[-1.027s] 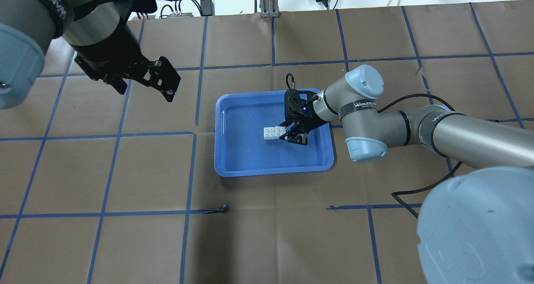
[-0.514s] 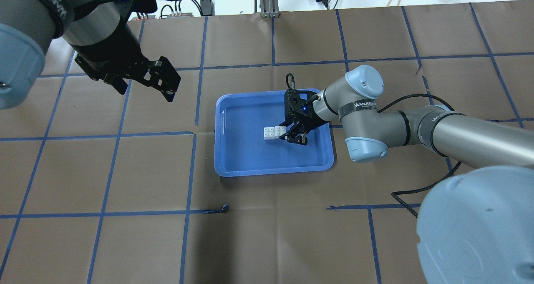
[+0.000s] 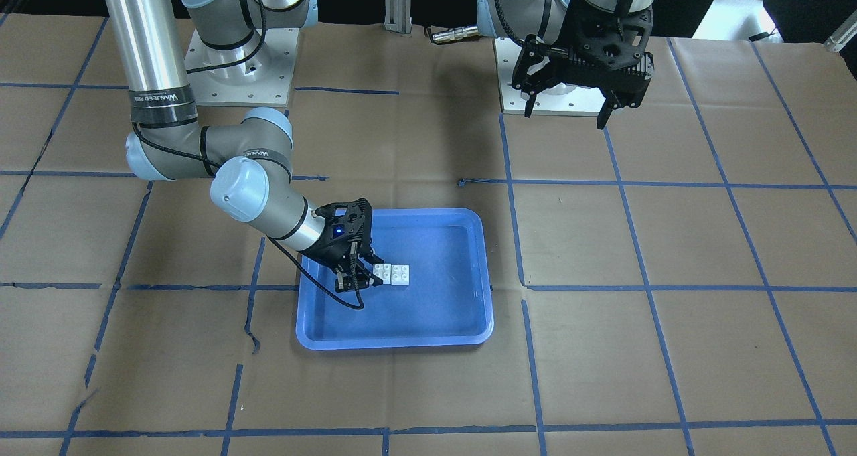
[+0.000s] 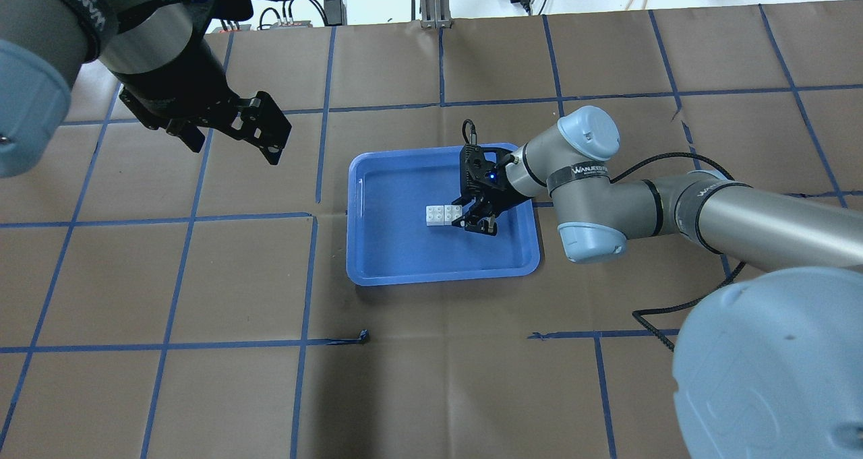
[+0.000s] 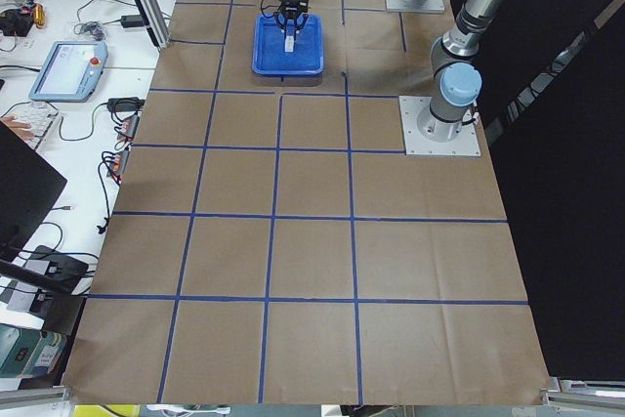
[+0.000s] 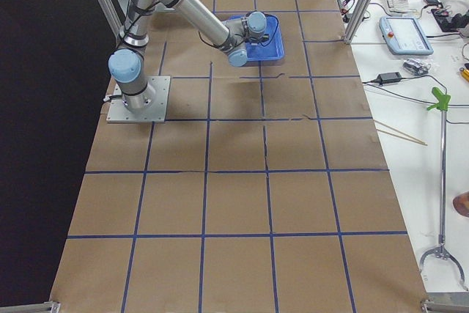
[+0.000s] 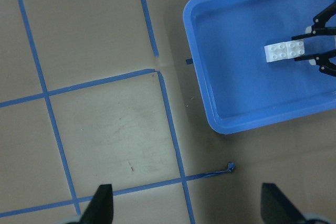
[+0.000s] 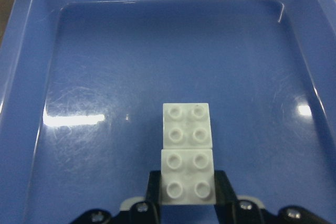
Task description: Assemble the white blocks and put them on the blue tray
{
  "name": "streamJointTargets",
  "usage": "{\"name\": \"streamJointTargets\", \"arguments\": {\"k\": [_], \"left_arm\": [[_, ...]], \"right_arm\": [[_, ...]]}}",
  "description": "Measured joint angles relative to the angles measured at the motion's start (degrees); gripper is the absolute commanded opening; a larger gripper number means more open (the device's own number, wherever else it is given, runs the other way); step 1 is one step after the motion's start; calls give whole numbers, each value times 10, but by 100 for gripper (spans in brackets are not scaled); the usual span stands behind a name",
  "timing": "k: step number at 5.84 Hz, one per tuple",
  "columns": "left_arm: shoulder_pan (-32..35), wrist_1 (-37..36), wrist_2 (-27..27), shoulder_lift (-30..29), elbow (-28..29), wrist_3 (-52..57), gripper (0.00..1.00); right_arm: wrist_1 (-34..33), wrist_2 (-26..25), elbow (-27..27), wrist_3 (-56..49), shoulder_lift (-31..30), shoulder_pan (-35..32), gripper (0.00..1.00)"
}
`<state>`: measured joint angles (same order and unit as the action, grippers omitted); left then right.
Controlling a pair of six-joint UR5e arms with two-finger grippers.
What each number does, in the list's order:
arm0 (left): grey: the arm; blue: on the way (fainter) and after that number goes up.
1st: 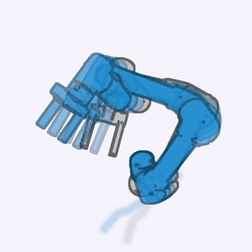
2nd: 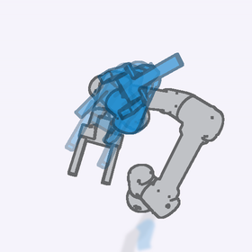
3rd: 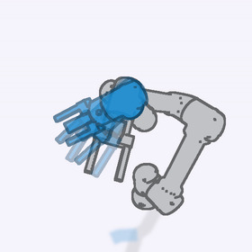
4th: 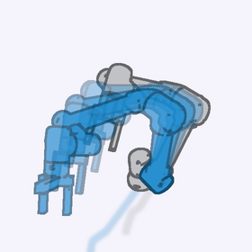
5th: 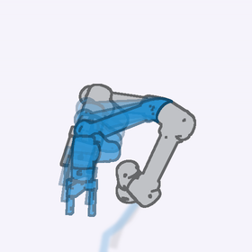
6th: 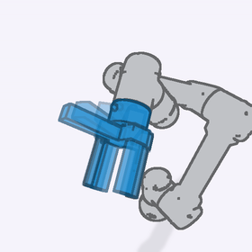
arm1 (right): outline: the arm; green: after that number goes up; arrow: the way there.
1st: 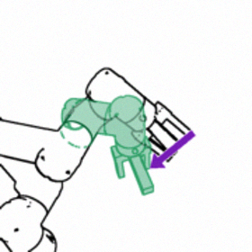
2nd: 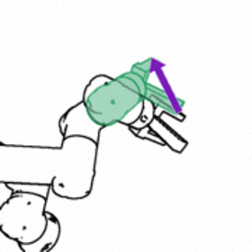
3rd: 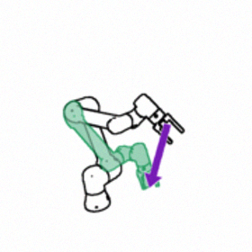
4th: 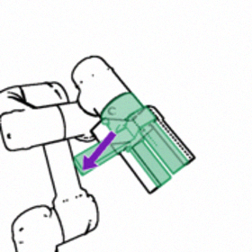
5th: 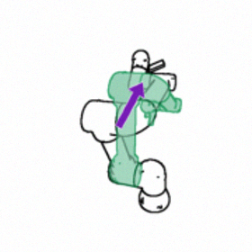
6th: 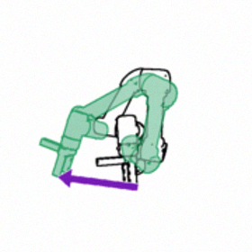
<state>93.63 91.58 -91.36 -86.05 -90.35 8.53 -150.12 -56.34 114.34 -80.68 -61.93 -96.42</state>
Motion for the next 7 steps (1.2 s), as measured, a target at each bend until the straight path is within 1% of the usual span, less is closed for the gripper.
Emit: {"name": "streamJointTargets", "arguments": {"k": [3, 5, 7], "left_arm": [[1, -1, 0, -1, 0, 0, 99], [0, -1, 1, 1, 1, 0, 99], [-11, 2, 1, 7, 1, 0, 99]], "right_arm": [[0, 1, 0, 0, 6, 0, 30], [1, 1, -1, 2, 6, 0, 32], [-4, 1, -2, 13, 5, 0, 32]]}}
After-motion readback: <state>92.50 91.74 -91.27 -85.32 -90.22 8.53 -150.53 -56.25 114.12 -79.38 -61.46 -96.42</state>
